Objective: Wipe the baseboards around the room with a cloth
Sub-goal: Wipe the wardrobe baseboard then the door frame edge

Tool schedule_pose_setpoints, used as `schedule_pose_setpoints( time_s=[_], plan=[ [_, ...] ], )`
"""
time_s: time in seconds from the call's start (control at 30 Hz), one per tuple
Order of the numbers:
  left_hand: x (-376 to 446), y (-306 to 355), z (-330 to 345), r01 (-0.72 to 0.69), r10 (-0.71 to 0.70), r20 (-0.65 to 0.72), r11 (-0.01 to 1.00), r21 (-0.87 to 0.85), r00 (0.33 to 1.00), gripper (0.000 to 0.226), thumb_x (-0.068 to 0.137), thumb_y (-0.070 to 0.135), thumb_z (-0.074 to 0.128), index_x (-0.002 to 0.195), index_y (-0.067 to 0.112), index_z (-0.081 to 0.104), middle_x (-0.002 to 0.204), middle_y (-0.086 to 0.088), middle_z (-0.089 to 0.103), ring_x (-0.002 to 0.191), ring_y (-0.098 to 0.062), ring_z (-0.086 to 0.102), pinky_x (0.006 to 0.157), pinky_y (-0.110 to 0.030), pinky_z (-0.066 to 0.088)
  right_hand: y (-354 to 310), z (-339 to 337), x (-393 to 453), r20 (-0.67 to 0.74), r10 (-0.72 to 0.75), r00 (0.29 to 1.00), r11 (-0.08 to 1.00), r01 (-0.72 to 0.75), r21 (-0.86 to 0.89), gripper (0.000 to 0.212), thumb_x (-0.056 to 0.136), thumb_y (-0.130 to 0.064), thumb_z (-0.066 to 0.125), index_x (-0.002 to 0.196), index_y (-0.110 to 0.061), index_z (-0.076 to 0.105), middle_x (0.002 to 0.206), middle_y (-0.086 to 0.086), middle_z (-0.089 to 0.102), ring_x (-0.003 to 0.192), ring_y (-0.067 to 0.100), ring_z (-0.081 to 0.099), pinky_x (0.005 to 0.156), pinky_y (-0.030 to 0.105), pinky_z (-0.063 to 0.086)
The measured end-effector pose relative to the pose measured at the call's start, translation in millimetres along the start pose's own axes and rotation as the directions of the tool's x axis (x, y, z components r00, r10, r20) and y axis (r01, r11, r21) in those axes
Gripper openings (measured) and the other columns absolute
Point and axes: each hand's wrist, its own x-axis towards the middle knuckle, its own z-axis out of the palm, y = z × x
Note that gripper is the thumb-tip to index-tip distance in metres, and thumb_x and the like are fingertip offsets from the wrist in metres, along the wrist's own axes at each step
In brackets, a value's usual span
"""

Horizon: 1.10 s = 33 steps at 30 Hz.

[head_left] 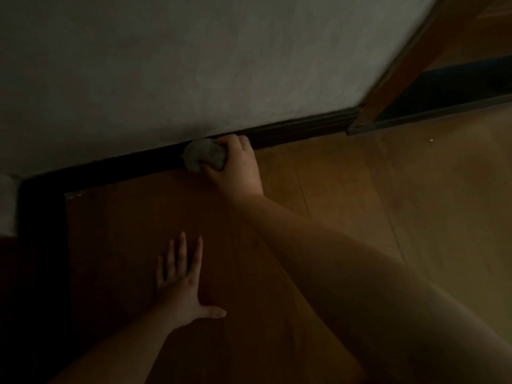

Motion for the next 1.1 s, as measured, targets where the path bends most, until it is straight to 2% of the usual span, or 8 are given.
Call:
schedule_pose_setpoints(
  time_s=[0.13,0.23,0.33,0.43,0.73,0.87,0.97,1.1],
  plan=[
    [1.5,-2.7,3.5,-0.021,0.021,-0.004,1.0,-0.006,1.0,0.157,0.045,0.094,0.06,0.125,0.03,-0.059,0.128,-0.006,-0.068,0.128,-0.036,-0.052,0.114,-0.055,-0.02,25.0,-42.9,14.0,-0.051,0.014,0.999,0.994,-0.019,-0.11,0.047,0.069,-0.015,0.083,0.109,-0.003,0.063,0.111,0.018,0.059,0.106,0.033,0.056,0.086,0.027,0.038],
    [1.9,-3.4,5.1,-0.025,0.025,-0.019,1.0,0.006,0.999,0.157,0.047,0.094,0.06,0.127,0.029,-0.058,0.129,-0.008,-0.068,0.125,-0.035,-0.054,0.114,-0.055,-0.019,59.2,-107.5,24.1,-0.203,0.119,0.972,0.971,-0.157,-0.183,0.047,0.071,-0.023,0.082,0.11,-0.006,0.063,0.111,0.015,0.063,0.104,0.027,0.058,0.079,0.02,0.036],
    [3.1,-2.5,5.6,-0.015,0.016,-0.024,1.0,0.02,1.0,0.157,0.046,0.096,0.058,0.126,0.027,-0.058,0.129,-0.01,-0.067,0.128,-0.038,-0.051,0.114,-0.056,-0.018,88.9,-174.8,34.7,-0.331,0.201,0.922,0.928,-0.287,-0.237,0.049,0.074,-0.029,0.079,0.115,-0.01,0.06,0.116,0.01,0.062,0.102,0.021,0.059,0.078,0.022,0.038],
    [3.7,-2.5,5.9,-0.012,0.013,-0.017,0.999,0.03,1.0,0.156,0.044,0.097,0.054,0.123,0.028,-0.061,0.128,-0.01,-0.068,0.126,-0.039,-0.052,0.115,-0.058,-0.018,104.9,-214.0,40.5,-0.383,0.259,0.887,0.891,-0.372,-0.259,0.05,0.079,-0.027,0.078,0.12,-0.009,0.056,0.12,0.009,0.06,0.098,0.011,0.051,0.077,0.021,0.037],
    [5.5,-4.8,11.6,-0.027,0.028,-0.046,0.999,0.019,0.999,0.156,0.049,0.095,0.059,0.126,0.028,-0.058,0.13,-0.009,-0.067,0.128,-0.035,-0.052,0.113,-0.055,-0.02,97.0,-178.5,17.6,-0.51,0.331,0.794,0.895,-0.436,-0.096,0.048,0.085,-0.028,0.072,0.124,-0.01,0.05,0.127,0.005,0.05,0.105,0.008,0.046,0.084,0.016,0.036],
    [5.8,-6.8,12.3,-0.053,0.054,-0.065,0.999,0.005,0.996,0.156,0.05,0.093,0.061,0.129,0.029,-0.056,0.132,-0.008,-0.066,0.131,-0.035,-0.05,0.113,-0.055,-0.02,77.8,-132.3,-23.3,-0.432,0.342,0.834,0.918,-0.395,-0.035,0.041,0.083,-0.028,0.073,0.113,-0.013,0.05,0.117,0.004,0.05,0.096,0.009,0.048,0.072,0.007,0.037],
    [6.9,-6.1,12.8,-0.062,0.063,-0.089,0.998,0.009,0.994,0.156,0.05,0.093,0.062,0.132,0.028,-0.054,0.135,-0.008,-0.064,0.133,-0.034,-0.048,0.115,-0.056,-0.018,66.0,-91.6,-88.6,-0.299,0.345,0.89,0.928,-0.371,-0.035,0.041,0.082,-0.026,0.076,0.112,-0.018,0.049,0.113,0.003,0.052,0.101,0.018,0.054,0.083,0.025,0.043],
    [8.8,-6.3,15.2,-0.065,0.066,-0.117,0.998,0.015,0.991,0.158,0.047,0.095,0.062,0.134,0.028,-0.052,0.136,-0.008,-0.063,0.131,-0.032,-0.05,0.116,-0.056,-0.017,60.2,-40.5,-201.2,-0.04,0.347,0.937,0.926,-0.35,-0.14,0.064,0.087,-0.028,0.072,0.142,-0.016,0.041,0.135,0.002,0.045,0.125,0.014,0.042,0.103,0.03,0.039]
  ],
)
